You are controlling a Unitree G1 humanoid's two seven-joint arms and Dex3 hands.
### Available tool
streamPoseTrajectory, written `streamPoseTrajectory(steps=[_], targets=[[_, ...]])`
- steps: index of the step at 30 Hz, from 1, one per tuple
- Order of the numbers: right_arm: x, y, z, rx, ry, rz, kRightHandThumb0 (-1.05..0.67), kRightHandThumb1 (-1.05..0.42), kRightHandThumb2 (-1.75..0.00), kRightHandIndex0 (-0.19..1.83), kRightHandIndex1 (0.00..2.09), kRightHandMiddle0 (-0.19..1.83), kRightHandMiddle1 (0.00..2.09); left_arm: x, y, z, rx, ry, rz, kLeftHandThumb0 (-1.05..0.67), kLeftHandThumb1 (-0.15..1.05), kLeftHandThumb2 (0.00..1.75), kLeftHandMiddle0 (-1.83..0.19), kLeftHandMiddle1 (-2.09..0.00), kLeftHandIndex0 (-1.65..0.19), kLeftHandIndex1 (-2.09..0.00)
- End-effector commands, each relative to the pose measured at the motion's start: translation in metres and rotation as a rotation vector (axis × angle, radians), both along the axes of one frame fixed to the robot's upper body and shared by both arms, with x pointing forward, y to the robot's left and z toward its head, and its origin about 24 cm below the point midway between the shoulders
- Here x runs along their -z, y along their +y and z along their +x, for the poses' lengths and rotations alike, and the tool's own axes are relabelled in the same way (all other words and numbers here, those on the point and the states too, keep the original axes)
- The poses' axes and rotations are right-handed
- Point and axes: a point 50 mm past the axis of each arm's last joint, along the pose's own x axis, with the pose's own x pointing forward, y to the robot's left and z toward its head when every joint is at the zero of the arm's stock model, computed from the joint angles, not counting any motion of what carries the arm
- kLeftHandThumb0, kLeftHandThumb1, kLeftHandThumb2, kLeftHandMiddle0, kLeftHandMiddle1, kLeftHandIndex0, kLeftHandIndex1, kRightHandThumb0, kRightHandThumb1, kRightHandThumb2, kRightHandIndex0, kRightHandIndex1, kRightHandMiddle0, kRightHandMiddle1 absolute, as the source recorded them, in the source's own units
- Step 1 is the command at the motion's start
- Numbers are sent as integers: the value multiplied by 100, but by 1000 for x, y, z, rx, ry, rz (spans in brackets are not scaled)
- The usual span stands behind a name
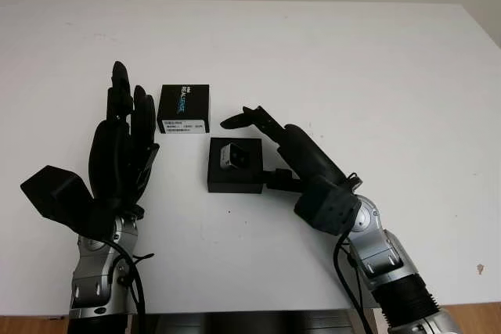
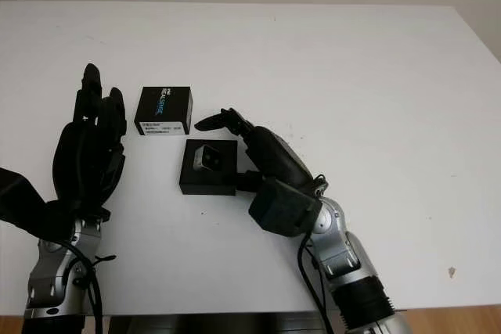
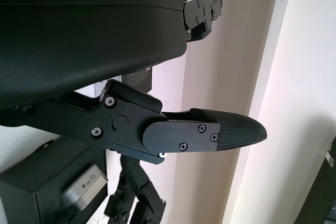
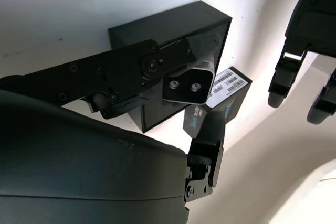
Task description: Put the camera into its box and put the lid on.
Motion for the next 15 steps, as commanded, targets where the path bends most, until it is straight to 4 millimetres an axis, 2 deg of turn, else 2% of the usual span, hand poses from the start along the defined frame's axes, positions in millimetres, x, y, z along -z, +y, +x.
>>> streamPoseTrajectory(steps=[1, 15], targets=[[5, -1, -2, 3, -31, -25, -45, -93, -5, 21, 18, 4, 133, -2, 1, -2, 1, -9, 8, -76, 105, 40, 19, 0, 19, 0], [10, 0, -3, 2, -71, -90, -45, -95, -6, 20, 21, 4, 140, -3, 1, -2, 1, -11, 3, -75, 105, 39, 19, 0, 19, 0]])
